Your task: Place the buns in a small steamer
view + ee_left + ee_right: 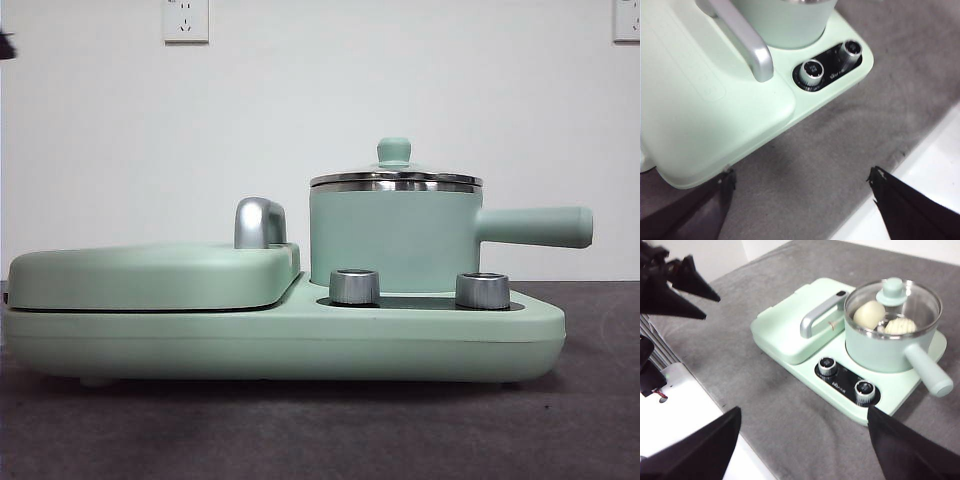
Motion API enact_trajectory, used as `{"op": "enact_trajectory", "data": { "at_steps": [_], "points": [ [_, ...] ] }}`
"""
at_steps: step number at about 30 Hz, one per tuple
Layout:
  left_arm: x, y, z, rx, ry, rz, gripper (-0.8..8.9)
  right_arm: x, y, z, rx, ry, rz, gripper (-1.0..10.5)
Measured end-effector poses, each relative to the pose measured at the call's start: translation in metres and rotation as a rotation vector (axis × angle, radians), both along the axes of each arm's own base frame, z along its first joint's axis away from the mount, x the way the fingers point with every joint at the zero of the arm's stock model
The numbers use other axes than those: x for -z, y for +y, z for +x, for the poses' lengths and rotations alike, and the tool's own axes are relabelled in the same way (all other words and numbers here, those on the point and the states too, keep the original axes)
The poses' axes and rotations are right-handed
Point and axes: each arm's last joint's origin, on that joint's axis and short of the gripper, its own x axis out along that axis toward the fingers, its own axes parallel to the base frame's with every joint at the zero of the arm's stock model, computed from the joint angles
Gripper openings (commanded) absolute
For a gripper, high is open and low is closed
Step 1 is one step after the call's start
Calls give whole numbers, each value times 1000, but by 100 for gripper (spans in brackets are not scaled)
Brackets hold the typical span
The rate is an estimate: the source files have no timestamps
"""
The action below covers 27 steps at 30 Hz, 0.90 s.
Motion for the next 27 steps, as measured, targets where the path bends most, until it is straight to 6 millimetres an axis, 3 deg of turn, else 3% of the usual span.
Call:
{"op": "enact_trajectory", "data": {
  "at_steps": [2, 3, 4, 5, 13, 27],
  "points": [
    [3, 6, -6, -22, -21, -31, 356, 0, 0, 0, -1, -3, -1, 400],
    [3, 8, -8, -34, -30, -43, 244, 0, 0, 0, -1, -4, -1, 362],
    [2, 11, -10, -51, -41, -56, 73, 0, 0, 0, -2, -3, -1, 206],
    [1, 12, -11, -59, -51, -69, -5, 0, 0, 0, -2, -3, -1, 15],
    [-10, 12, -11, -77, -131, -169, 7, 0, 0, 0, -5, -10, -5, 17],
    [-11, 14, -12, -80, -169, -206, 7, 0, 0, 0, -5, -13, -4, 18]
  ]
}}
